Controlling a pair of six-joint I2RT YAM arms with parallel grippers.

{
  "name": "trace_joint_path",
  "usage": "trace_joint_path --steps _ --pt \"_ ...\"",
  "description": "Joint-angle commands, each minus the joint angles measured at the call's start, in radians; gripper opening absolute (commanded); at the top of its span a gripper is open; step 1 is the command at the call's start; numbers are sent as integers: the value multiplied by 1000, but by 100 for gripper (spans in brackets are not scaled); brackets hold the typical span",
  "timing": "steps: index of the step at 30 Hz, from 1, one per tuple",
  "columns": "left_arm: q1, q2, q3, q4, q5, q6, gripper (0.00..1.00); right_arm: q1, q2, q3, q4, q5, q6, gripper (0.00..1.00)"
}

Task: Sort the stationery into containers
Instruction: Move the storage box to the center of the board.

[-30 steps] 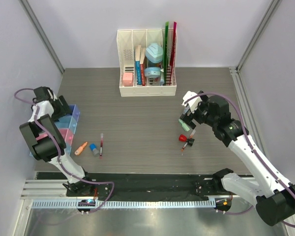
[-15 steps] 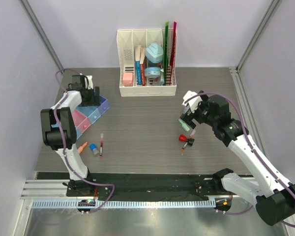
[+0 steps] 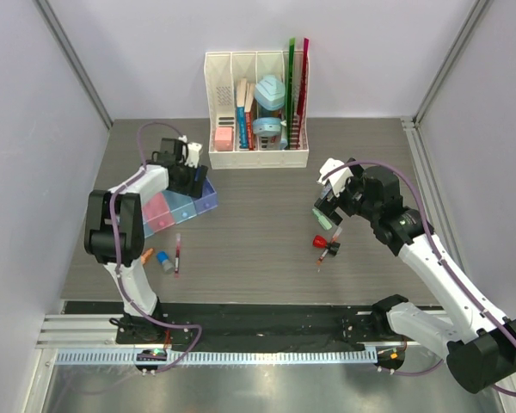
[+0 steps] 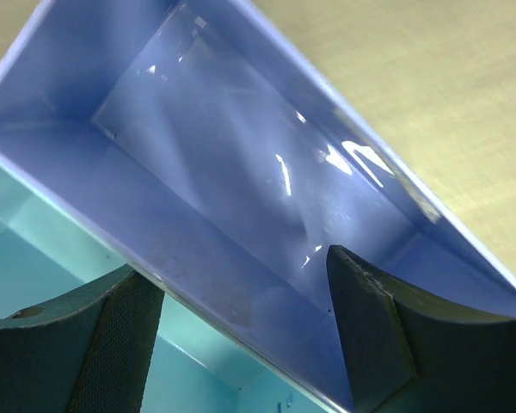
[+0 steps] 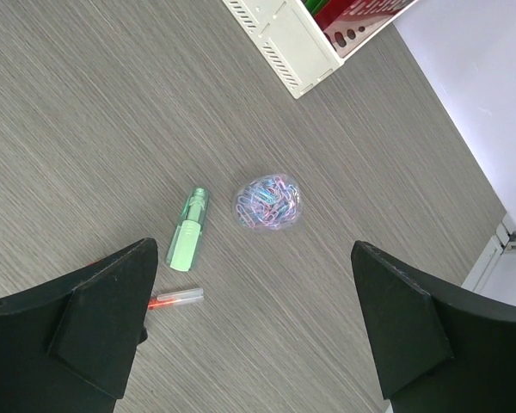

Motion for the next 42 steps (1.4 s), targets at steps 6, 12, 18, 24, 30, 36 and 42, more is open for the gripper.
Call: trace_joint_path --steps 6,12,18,24,30,36,42 --pt "-68 -172 -127 -14 50 49 75 -6 -26 10 34 10 22 100" --pt "-143 -180 -131 -11 46 35 76 -9 -33 10 34 1 28 100" --pt "-225 -107 -73 0 21 9 75 -14 -42 10 28 3 28 100" --pt "-295 -36 24 1 0 -28 75 -12 -42 5 28 1 23 100" --pt "-384 71 165 0 -25 -46 75 -12 -40 5 28 2 23 99" --pt "-478 174 305 -39 -52 -49 76 -12 -34 5 25 16 19 100" --pt "-518 295 501 -86 -86 -77 76 -14 -31 10 27 9 20 100"
